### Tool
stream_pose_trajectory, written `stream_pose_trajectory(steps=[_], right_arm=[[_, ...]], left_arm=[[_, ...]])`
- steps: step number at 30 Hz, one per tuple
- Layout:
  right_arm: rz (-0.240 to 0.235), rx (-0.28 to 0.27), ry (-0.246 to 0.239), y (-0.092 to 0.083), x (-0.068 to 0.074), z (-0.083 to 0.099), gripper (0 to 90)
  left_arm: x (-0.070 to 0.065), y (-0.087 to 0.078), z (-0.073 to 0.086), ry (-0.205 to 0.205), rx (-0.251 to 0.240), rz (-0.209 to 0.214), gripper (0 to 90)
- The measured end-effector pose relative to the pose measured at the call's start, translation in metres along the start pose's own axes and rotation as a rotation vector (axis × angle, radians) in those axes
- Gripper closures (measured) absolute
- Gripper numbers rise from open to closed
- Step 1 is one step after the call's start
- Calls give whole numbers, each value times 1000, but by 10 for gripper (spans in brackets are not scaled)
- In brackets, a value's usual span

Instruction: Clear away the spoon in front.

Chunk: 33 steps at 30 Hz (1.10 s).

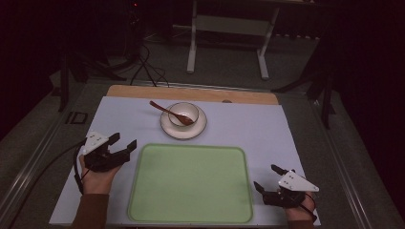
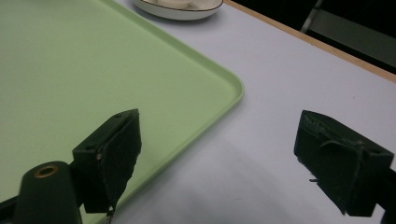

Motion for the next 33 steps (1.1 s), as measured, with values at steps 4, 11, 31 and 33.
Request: stream_pose_trajectory(steps=[4,11,31,33], right_arm=[[4,0,2,-1,-1,0,145],[4,-2,-1,-1,-1,0,145],[15,-12,0,-2,-3,-1,145],[17,-14,1,-3,-3,-1,145]], left_arm=[[-4,10,-6,9,4,-1,304],[-10,27,-20,7,-7,5,289],[-17,71,-35,12,36,-10,256],[-15,76,-36,3,44,-24,255]])
Point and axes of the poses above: each handheld gripper's, and its own axes: y roughly forward along the jaws, z roughly out of its underside, x roughly to its left, the point moved 7 cm from there along y, roughly forward along the jaws, and after that the axes turned 3 degrees about -y, right-handed, at the moved point
